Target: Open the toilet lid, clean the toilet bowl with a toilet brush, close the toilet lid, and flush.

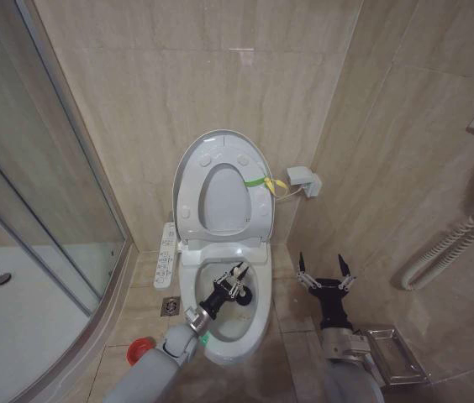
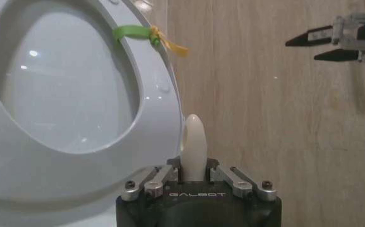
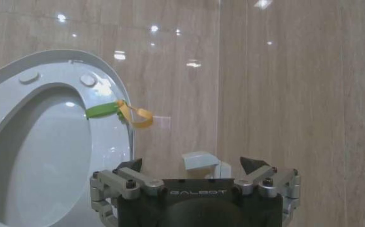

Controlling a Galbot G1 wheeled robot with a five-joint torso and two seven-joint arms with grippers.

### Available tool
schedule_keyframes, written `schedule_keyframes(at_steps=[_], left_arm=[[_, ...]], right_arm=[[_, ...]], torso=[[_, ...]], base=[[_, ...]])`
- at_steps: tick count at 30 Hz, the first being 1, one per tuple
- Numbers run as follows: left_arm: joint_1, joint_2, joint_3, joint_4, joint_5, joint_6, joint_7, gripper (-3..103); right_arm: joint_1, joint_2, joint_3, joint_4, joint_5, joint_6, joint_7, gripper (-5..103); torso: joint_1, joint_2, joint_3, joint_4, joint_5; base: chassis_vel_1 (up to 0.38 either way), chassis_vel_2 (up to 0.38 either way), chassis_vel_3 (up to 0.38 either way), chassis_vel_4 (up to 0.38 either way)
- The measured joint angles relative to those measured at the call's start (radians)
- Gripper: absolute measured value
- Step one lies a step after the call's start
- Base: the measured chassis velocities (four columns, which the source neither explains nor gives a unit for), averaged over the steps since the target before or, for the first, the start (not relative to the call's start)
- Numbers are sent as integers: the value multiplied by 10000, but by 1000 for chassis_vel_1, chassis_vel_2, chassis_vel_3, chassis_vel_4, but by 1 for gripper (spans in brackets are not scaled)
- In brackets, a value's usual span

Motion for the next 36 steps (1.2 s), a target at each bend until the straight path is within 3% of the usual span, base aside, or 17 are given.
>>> schedule_keyframes(at_steps=[8, 22, 29, 36], left_arm=[[-666, -760, 326, 2576, 34, -948, 739, 23], [-1058, -2067, 1049, 2265, 140, -727, 708, 24], [-911, -1955, 1407, 1487, 156, -475, 582, 23], [-707, -1570, 1396, 1501, 201, -468, 614, 23]], right_arm=[[0, 0, 0, 0, 0, 0, 0, 100], [0, -1, 0, 0, 0, 0, 0, 100], [0, -1, 0, 0, 0, 0, 0, 100], [-1, 0, 0, -1, 0, 0, 0, 100]], torso=[[0, 1, -1, 1, 2], [0, 0, 1, -2, 1], [0, 0, 0, -3, -1], [0, 0, 0, -1, -2]], base=[[0, 0, 0, 0], [0, 0, 0, 0], [0, 0, 0, 0], [0, 0, 0, 0]])
